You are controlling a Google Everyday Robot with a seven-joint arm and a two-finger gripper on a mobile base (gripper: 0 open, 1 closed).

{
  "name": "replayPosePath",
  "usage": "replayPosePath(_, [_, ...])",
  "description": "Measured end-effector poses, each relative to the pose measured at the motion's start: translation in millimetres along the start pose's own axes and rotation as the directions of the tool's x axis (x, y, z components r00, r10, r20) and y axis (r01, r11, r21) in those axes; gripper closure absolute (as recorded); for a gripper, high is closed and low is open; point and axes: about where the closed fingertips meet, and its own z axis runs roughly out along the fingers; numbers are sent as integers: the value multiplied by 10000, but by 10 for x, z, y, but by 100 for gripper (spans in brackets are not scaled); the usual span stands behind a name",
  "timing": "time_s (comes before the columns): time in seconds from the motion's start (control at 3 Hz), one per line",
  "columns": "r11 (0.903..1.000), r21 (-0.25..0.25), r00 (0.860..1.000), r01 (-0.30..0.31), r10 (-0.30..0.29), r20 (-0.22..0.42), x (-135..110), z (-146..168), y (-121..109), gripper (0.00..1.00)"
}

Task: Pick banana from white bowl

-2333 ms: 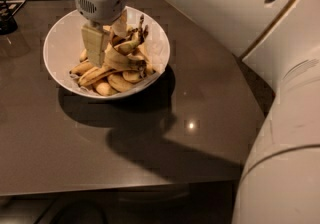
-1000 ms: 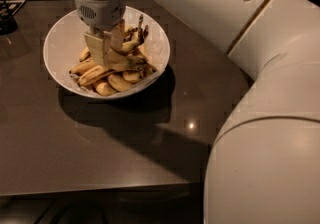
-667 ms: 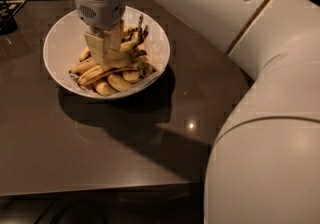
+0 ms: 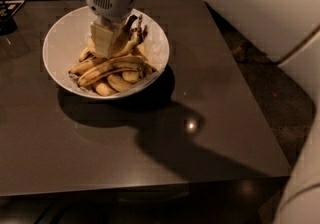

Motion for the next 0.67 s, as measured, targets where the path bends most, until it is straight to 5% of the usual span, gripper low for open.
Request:
replayPosePath(0.33, [9949,-326,9871,950,-899,1325,103,-262,85,100])
replayPosePath(0.67, [9772,-827,9531,1954,-1693,2510,205,-427,141,100])
